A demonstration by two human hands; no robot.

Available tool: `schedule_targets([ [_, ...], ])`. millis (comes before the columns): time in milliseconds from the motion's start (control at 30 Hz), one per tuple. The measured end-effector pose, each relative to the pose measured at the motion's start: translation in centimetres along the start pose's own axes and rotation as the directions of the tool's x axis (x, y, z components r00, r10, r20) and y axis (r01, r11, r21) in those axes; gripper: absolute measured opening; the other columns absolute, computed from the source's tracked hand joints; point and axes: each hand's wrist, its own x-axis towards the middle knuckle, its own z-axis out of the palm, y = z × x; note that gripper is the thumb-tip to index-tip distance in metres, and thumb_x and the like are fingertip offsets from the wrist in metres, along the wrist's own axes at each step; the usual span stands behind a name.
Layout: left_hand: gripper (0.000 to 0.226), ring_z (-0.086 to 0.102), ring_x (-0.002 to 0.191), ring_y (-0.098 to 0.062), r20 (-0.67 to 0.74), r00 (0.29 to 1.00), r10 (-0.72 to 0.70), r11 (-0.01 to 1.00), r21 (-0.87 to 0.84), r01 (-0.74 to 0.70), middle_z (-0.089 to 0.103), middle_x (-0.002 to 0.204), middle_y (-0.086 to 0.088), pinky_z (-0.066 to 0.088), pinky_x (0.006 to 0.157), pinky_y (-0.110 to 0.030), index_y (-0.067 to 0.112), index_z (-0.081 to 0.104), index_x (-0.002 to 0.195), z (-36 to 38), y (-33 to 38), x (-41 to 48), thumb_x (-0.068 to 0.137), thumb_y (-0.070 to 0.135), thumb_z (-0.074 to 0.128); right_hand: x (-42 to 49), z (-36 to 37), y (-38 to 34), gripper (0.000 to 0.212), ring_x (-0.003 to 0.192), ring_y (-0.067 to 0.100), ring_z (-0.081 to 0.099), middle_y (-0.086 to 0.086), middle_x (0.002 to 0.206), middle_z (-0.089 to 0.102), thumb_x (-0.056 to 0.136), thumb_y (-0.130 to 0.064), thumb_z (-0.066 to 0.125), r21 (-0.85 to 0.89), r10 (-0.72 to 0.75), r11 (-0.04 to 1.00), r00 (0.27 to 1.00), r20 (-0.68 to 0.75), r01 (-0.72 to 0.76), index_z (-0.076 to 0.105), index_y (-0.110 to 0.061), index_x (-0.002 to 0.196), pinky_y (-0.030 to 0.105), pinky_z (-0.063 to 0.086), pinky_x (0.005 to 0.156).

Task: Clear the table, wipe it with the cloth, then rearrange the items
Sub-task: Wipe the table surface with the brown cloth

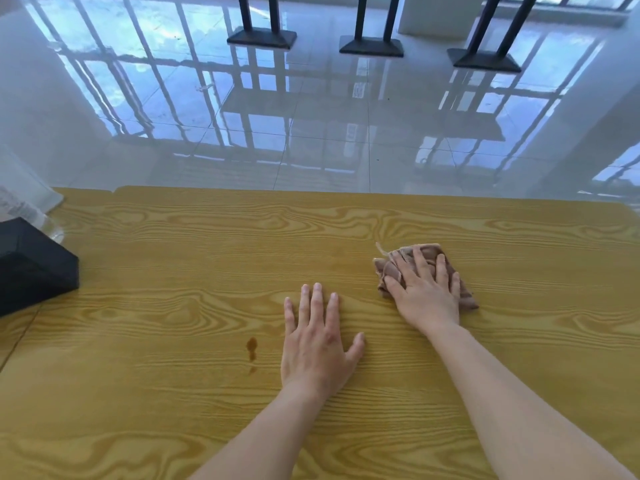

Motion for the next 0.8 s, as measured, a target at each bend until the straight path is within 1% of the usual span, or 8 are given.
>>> schedule_targets([
  [167,0.072,0.002,0.151,-0.022,-0.081,0.991,0.104,0.989,-0.100,-0.112,0.025,0.159,-0.011,0.008,0.122,-0.046,0.014,0.033,0.149,-0.6,-0.5,-1.6,0.092,0.058,0.037,-8.3,2.6,-0.1,0.054,0.147,0.019,-0.023,-0.024,0.158,-0.021,0.091,-0.070,0.011,-0.126,-0.301,0.948,0.952,-0.045,0.294,-0.011,-0.065,0.141,0.050,-0.011,0.119],
  [233,0.064,0.010,0.150,-0.022,-0.165,0.978,0.125,0.978,-0.145,-0.149,0.032,0.157,-0.008,0.013,0.121,-0.046,0.016,0.039,0.146,-1.6,-2.1,-3.4,0.092,0.051,0.044,-7.7,2.2,0.0,0.055,0.148,0.018,-0.021,-0.024,0.159,-0.018,0.090,-0.071,0.011,-0.085,-0.249,0.965,0.968,-0.027,0.246,-0.007,-0.065,0.142,0.050,-0.010,0.119],
  [333,0.064,0.014,0.150,-0.024,-0.219,0.976,-0.008,0.995,-0.098,-0.014,0.033,0.156,-0.008,0.013,0.120,-0.052,0.019,0.040,0.145,-3.1,-7.0,-6.5,0.089,0.051,0.045,-8.0,3.1,-3.4,0.058,0.148,0.025,-0.021,-0.018,0.161,-0.016,0.093,-0.069,0.015,-0.018,-0.041,0.999,0.998,-0.052,0.040,-0.001,-0.058,0.147,0.054,-0.010,0.118],
  [400,0.069,0.015,0.149,-0.028,-0.188,0.971,-0.146,0.989,-0.042,0.140,0.031,0.156,-0.010,0.012,0.118,-0.058,0.022,0.036,0.147,-3.7,-11.1,-8.3,0.088,0.058,0.038,-10.0,4.0,-6.5,0.058,0.147,0.028,-0.023,-0.016,0.161,-0.018,0.094,-0.067,0.015,-0.035,-0.131,0.991,0.990,-0.047,0.129,-0.002,-0.055,0.148,0.055,-0.013,0.117],
  [467,0.073,0.012,0.149,-0.031,-0.142,0.958,-0.248,0.968,0.003,0.251,0.025,0.158,-0.011,0.013,0.116,-0.063,0.025,0.031,0.149,-4.2,-14.8,-9.5,0.088,0.064,0.030,-13.0,5.3,-8.3,0.058,0.146,0.027,-0.026,-0.017,0.160,-0.018,0.095,-0.067,0.016,-0.078,-0.326,0.943,0.945,-0.022,0.323,-0.004,-0.055,0.148,0.054,-0.013,0.116],
  [633,0.078,-0.009,0.149,-0.029,-0.005,0.935,-0.354,0.931,0.093,0.353,-0.001,0.164,-0.007,-0.001,0.114,-0.066,0.036,0.006,0.154,-4.2,-19.2,-11.5,0.086,0.074,0.010,-16.6,6.5,-6.7,0.056,0.146,0.022,-0.028,-0.022,0.160,-0.016,0.094,-0.070,0.016,-0.168,-0.595,0.786,0.802,0.050,0.594,-0.002,-0.060,0.146,0.053,-0.010,0.117],
  [700,0.078,-0.012,0.149,-0.027,-0.004,0.935,-0.354,0.932,0.084,0.353,-0.004,0.164,-0.006,-0.005,0.115,-0.065,0.037,0.002,0.154,-4.0,-19.4,-11.7,0.087,0.074,0.009,-15.5,5.7,-6.5,0.057,0.146,0.020,-0.027,-0.023,0.159,-0.017,0.093,-0.071,0.017,-0.196,-0.626,0.754,0.776,0.077,0.627,-0.003,-0.061,0.145,0.052,-0.010,0.117],
  [800,0.078,-0.009,0.150,-0.026,-0.018,0.934,-0.356,0.931,0.081,0.356,-0.001,0.165,-0.006,-0.005,0.116,-0.063,0.037,0.005,0.154,-4.3,-19.4,-11.5,0.086,0.074,0.012,-12.5,4.9,-9.6,0.061,0.147,0.020,-0.022,-0.021,0.161,-0.011,0.088,-0.072,0.007,-0.140,-0.476,0.870,0.879,0.019,0.473,0.001,-0.059,0.147,0.050,-0.009,0.119],
])
